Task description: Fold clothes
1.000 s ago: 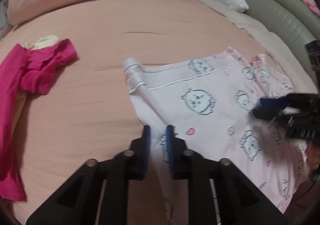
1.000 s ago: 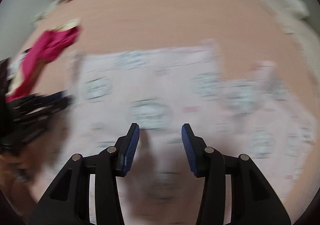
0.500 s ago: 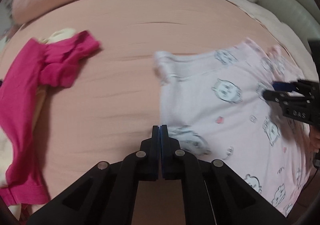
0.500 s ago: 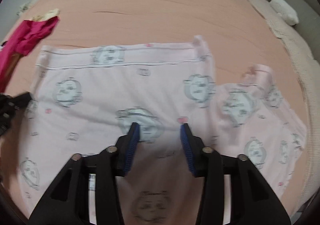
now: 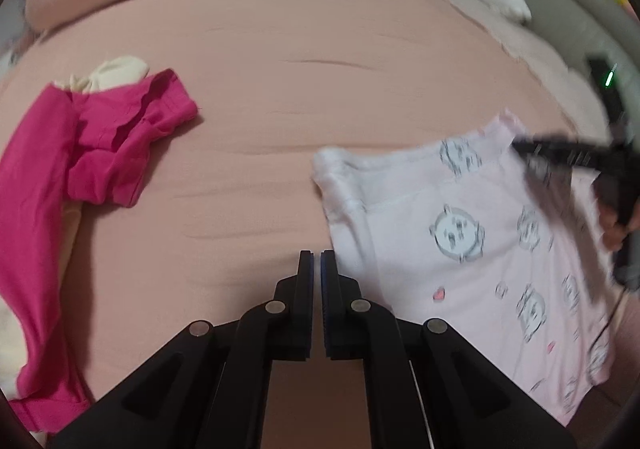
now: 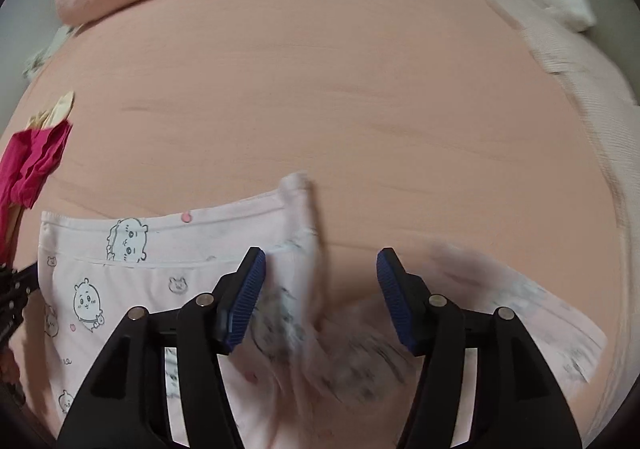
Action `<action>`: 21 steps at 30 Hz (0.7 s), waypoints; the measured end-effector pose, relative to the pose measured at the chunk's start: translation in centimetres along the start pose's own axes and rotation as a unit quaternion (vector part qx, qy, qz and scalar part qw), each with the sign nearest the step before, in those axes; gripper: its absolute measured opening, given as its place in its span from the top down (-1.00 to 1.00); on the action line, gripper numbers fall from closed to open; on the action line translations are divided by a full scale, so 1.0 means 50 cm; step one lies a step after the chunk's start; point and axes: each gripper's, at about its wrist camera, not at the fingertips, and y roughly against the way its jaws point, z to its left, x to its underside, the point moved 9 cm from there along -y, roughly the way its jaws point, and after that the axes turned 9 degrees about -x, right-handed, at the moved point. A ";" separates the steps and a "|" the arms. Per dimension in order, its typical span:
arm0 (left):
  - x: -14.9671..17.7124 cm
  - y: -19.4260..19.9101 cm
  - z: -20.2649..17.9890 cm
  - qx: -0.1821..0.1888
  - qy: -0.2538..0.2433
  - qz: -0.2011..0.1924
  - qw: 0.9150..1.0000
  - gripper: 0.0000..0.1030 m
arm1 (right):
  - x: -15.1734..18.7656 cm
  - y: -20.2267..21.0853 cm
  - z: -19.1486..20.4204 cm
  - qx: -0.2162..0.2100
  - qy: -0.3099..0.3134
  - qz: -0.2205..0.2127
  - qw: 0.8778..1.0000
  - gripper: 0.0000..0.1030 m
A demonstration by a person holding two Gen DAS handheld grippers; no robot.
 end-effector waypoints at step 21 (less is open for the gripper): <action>-0.044 -0.011 -0.038 0.164 0.083 0.036 0.982 0.15 | -0.011 -0.025 0.009 -0.053 0.033 -0.007 0.998 0.51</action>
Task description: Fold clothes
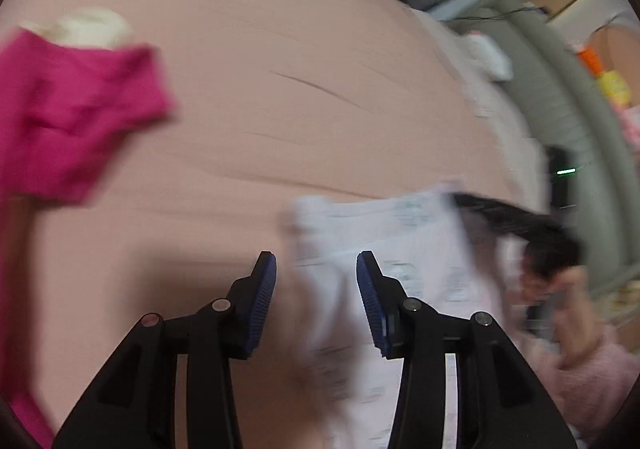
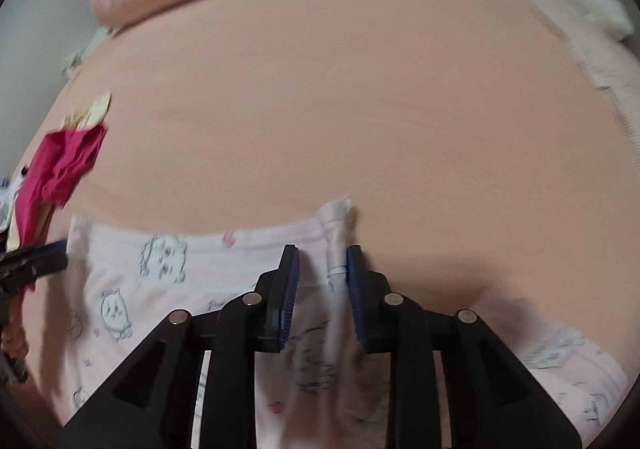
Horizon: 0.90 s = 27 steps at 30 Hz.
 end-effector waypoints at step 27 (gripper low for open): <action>0.088 0.059 0.043 -0.131 -0.071 0.020 0.989 0.49 | 0.046 0.119 0.062 -0.019 0.026 -0.060 0.998 0.28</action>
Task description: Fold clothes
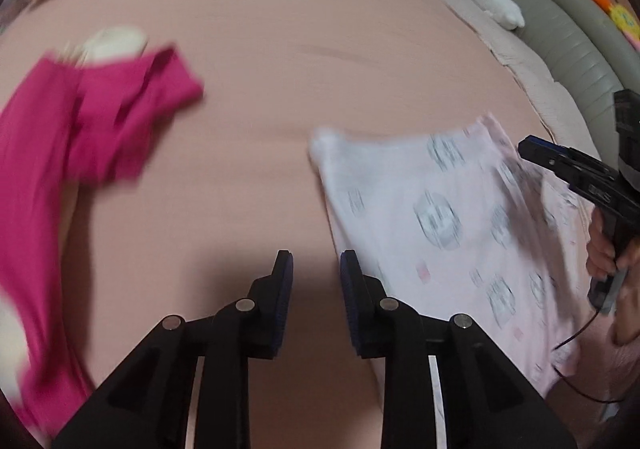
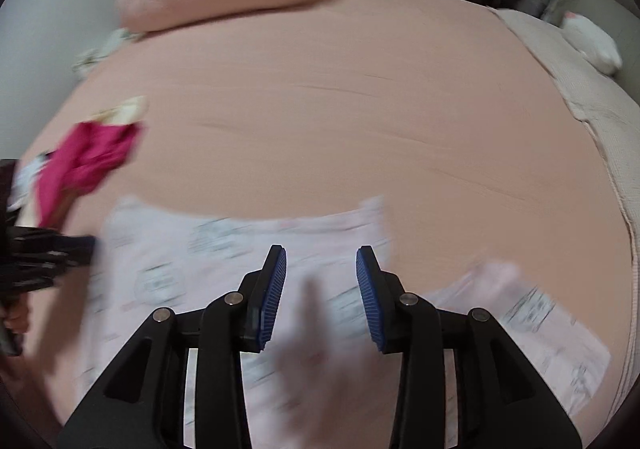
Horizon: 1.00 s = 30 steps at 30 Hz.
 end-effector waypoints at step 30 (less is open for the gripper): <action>0.270 0.032 -0.313 -0.017 -0.146 -0.009 0.989 0.49 | 0.406 0.227 0.089 0.053 -0.119 0.071 0.989 0.26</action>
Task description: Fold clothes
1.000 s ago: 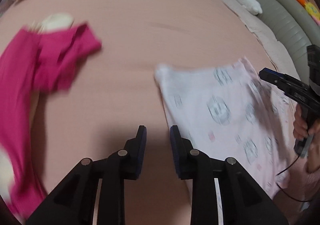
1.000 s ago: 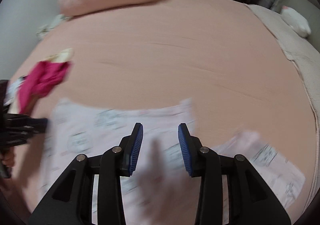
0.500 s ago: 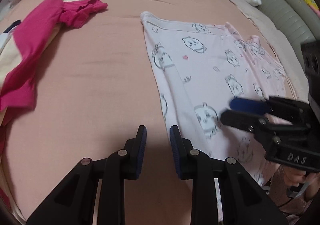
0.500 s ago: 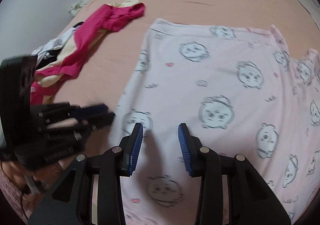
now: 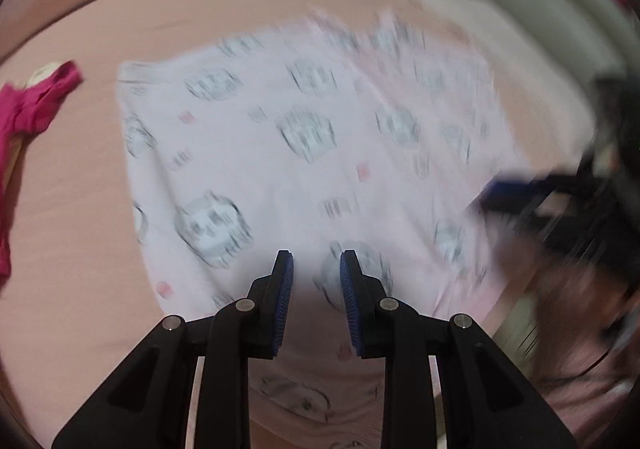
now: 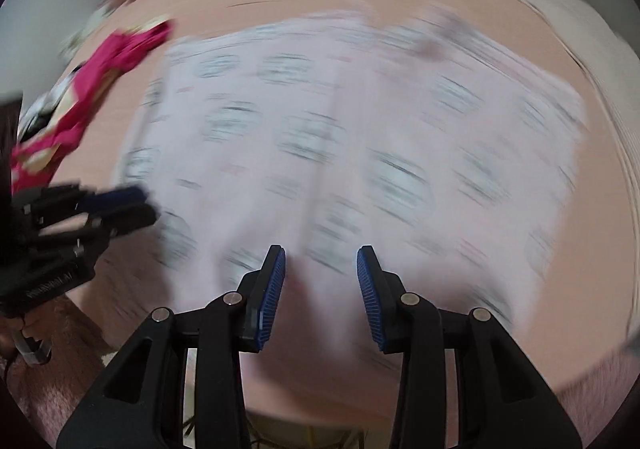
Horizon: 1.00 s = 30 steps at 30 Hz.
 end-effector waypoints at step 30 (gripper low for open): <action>0.004 0.026 -0.253 -0.090 -0.013 0.025 0.996 0.45 | 0.171 0.155 -0.293 -0.061 -0.117 -0.018 0.991 0.16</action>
